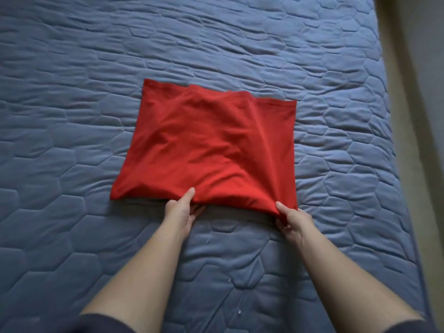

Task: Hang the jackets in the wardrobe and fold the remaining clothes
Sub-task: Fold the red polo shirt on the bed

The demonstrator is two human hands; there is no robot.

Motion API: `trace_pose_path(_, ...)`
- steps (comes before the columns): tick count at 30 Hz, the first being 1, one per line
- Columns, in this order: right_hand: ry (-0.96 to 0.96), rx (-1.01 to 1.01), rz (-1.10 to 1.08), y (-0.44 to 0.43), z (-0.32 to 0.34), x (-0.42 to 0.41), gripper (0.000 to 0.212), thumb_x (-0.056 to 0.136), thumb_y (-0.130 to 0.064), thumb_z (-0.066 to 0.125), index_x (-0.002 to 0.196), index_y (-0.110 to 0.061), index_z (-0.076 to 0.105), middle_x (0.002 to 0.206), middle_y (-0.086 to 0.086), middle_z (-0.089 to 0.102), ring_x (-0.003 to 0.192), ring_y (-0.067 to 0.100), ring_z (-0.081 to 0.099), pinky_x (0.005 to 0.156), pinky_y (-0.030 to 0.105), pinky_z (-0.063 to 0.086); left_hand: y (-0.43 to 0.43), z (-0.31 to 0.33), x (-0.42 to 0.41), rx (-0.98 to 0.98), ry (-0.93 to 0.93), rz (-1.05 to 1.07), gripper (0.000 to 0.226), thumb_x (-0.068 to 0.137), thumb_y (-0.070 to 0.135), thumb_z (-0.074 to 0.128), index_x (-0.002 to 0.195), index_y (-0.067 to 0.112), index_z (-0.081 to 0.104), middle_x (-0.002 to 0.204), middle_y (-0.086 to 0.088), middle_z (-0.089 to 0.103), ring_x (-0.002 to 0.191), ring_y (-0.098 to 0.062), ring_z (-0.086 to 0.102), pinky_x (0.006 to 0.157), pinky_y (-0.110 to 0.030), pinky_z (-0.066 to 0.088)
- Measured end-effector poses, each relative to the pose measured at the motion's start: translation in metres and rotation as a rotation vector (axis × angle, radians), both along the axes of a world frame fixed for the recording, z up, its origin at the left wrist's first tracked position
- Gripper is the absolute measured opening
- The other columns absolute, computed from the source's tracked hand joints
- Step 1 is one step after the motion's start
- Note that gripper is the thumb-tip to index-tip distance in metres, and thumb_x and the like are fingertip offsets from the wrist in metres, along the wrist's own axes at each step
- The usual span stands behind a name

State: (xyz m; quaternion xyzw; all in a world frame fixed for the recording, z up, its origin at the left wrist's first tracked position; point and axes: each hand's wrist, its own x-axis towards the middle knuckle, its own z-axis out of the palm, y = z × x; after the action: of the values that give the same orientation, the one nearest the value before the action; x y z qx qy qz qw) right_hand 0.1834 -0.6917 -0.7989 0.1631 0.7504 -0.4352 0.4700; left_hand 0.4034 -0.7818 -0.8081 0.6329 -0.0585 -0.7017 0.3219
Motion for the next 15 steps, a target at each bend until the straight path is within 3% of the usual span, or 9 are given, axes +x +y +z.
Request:
trace_pose_path(2, -0.016, 0.029, 0.022, 0.016, -0.002, 0.0, 0.019, 0.086, -0.003, 0.067, 0.082, -0.015, 0.052, 0.079, 0.002, 0.056, 0.066, 0.012, 0.05, 0.056, 0.024, 0.041, 0.01, -0.004, 0.006, -0.009, -0.072, 0.014, 0.014, 0.095, 0.005, 0.053, 0.109, 0.002, 0.052, 0.094, -0.013, 0.062, 0.076, -0.023, 0.062, 0.058, -0.033, 0.059)
trace_pose_path(7, 0.018, 0.154, 0.022, 0.086, 0.009, 0.019, 0.02, 0.082, -0.003, 0.071, 0.078, -0.013, 0.055, 0.074, 0.004, 0.056, 0.06, 0.013, 0.048, 0.04, 0.02, 0.041, 0.072, 0.004, 0.036, 0.063, -0.184, -0.07, 0.007, 0.097, 0.005, 0.05, 0.09, 0.003, 0.051, 0.089, -0.012, 0.062, 0.075, -0.021, 0.063, 0.077, -0.042, 0.052)
trace_pose_path(12, -0.067, 0.301, 0.018, 0.179, 0.021, 0.052, 0.016, 0.081, -0.004, 0.072, 0.078, -0.009, 0.057, 0.07, 0.007, 0.055, 0.056, 0.015, 0.046, 0.035, 0.015, 0.039, 0.15, 0.02, 0.057, 0.18, -0.214, -0.018, 0.012, 0.098, 0.005, 0.048, 0.108, 0.0, 0.049, 0.101, -0.018, 0.06, 0.076, -0.022, 0.062, 0.081, -0.044, 0.048)
trace_pose_path(15, -0.112, 0.355, 0.102, 0.221, 0.022, 0.068, 0.017, 0.081, -0.003, 0.072, 0.092, -0.003, 0.061, 0.07, 0.009, 0.057, 0.056, 0.018, 0.048, 0.04, 0.021, 0.041, 0.184, 0.025, 0.065, 0.204, -0.183, 0.059, 0.018, 0.099, 0.008, 0.047, 0.116, 0.005, 0.048, 0.104, -0.016, 0.06, 0.078, -0.022, 0.062, 0.081, -0.045, 0.047)
